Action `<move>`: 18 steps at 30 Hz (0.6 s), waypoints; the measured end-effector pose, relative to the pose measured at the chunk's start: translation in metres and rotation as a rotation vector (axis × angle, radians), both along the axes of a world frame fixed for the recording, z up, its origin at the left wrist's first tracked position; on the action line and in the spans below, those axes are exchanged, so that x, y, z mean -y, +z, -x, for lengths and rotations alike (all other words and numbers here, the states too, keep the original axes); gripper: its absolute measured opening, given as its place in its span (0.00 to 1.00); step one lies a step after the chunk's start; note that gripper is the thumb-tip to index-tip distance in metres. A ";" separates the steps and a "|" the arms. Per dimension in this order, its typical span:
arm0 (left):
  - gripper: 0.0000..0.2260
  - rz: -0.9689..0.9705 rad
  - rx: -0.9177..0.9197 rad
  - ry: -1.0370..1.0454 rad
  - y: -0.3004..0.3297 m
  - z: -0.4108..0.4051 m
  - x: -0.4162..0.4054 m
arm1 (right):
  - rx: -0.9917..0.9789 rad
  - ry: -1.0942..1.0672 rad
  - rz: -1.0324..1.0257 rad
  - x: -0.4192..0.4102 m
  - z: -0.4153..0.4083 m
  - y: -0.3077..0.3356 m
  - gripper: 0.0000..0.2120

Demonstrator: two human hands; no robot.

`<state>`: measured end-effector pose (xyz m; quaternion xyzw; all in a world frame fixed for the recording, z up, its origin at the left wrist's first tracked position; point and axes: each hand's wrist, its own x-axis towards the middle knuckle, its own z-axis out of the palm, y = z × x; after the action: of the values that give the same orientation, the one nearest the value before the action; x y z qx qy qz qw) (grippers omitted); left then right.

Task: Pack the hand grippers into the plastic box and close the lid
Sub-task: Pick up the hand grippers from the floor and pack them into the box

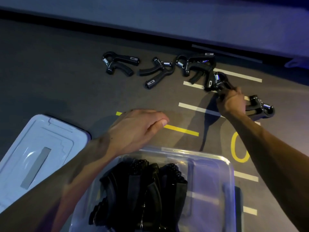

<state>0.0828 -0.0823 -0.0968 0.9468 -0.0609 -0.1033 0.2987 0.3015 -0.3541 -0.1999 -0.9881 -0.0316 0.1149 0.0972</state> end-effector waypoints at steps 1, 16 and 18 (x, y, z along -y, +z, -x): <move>0.16 -0.003 0.004 0.006 0.001 0.001 0.001 | -0.003 0.003 -0.037 0.002 0.004 0.000 0.11; 0.14 0.093 0.228 0.141 0.050 0.048 0.027 | 0.272 0.024 -0.983 -0.009 0.118 0.144 0.15; 0.17 0.209 0.200 0.196 0.061 0.058 0.035 | 0.133 0.004 -1.181 -0.016 0.151 0.174 0.13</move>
<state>0.0247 -0.1178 -0.0357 0.9175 -0.0080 0.0277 0.3967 0.1507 -0.3378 -0.0258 -0.7718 -0.0980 0.0159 0.6280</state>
